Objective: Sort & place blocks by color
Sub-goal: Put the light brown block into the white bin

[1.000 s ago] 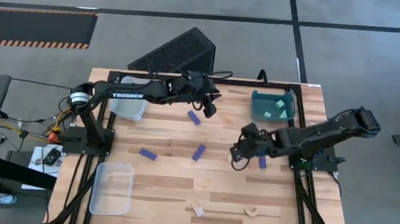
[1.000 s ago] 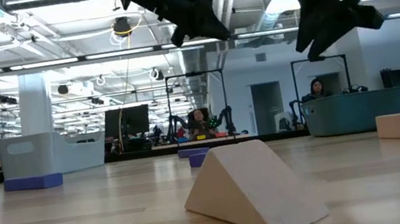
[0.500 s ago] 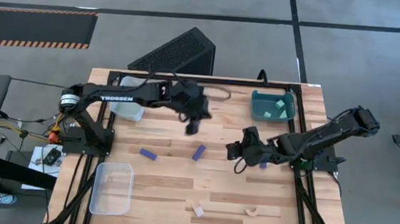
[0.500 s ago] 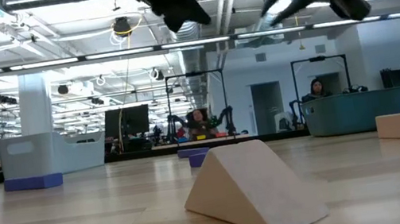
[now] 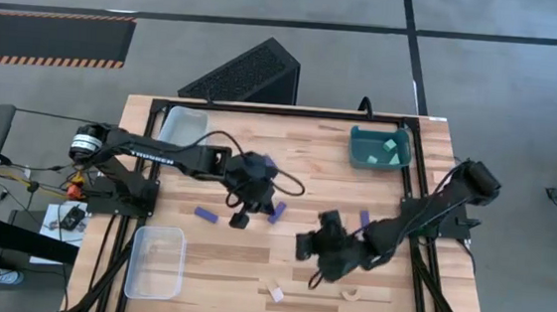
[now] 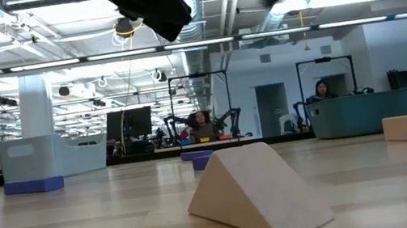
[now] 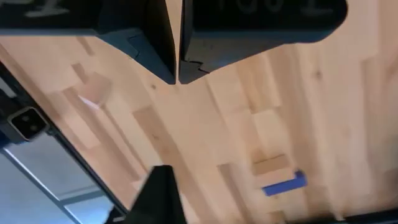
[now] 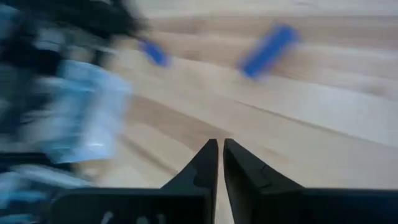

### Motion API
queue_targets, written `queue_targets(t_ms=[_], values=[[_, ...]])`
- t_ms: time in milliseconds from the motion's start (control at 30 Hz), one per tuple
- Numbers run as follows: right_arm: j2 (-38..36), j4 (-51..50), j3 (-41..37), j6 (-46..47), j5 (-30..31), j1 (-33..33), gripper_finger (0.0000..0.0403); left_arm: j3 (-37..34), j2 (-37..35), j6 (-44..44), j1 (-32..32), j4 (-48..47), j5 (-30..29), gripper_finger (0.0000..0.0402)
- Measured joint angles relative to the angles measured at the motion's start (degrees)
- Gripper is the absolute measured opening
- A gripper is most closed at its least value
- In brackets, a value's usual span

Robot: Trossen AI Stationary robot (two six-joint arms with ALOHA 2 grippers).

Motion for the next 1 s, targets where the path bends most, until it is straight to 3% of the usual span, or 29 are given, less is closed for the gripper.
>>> queue_targets(t_ms=[200, 500, 667, 833, 1000], values=[[5.6, -22.6, 11.3, 7.3, -3.8, 1.0, 0.0029, -0.3, 0.0, -3.4, -3.7, 1.1, -0.7, 0.0006], [1.6, -32.3, 15.9, -2.5, -4.9, 1.0, 0.0018, -0.3, 0.0, -10.7, -6.6, 13.8, -6.8, 0.0015], [-0.9, -32.9, 16.0, -4.0, -4.9, 4.2, 0.0025, -0.3, 2.3, -16.0, -7.0, 26.5, -6.9, 0.0056], [-1.6, -38.5, 15.9, -3.7, -5.1, 8.4, 0.0023, -0.3, 5.4, -20.2, -7.4, 32.5, -7.2, 0.0112], [-1.6, -43.1, 15.9, -2.9, -5.1, 10.3, 0.0021, -0.3, 10.3, -15.4, -9.3, 35.4, -6.4, 0.0150]])
